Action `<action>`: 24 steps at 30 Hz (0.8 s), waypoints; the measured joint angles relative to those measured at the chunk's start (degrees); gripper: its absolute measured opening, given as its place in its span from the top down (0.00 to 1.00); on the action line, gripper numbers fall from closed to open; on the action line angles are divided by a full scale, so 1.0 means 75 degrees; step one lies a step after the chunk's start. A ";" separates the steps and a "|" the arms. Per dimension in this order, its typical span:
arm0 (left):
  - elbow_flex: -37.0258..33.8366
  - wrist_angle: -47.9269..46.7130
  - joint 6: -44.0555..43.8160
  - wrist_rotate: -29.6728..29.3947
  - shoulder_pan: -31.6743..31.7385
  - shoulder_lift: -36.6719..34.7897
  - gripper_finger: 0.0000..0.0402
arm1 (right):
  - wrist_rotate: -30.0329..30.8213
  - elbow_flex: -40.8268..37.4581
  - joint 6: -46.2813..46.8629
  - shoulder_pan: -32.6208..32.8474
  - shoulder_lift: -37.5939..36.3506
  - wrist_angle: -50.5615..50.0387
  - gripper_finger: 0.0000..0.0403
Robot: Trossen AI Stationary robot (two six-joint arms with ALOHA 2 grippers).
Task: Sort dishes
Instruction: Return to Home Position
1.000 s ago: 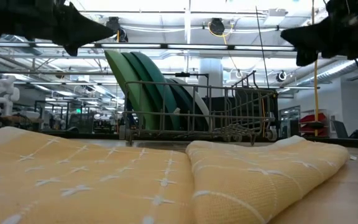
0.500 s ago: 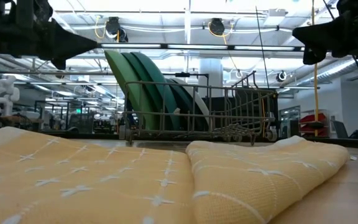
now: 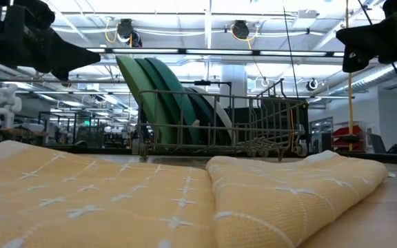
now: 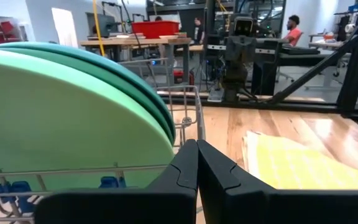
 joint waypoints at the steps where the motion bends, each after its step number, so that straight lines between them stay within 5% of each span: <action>1: 0.0000 -0.0157 0.0000 0.0001 0.0000 -0.0138 0.99 | -0.0016 -0.0003 0.0005 0.0000 0.0001 -0.0062 1.00; 16: -0.0006 -0.2631 -0.0051 0.0059 0.0000 -0.2243 0.99 | -0.0031 -0.0022 0.0015 0.0000 0.0006 -0.0266 1.00; 24: -0.0006 -0.2733 0.0372 0.0192 0.0000 -0.2747 0.99 | -0.0029 -0.0025 -0.0036 0.0000 0.0006 -0.0314 1.00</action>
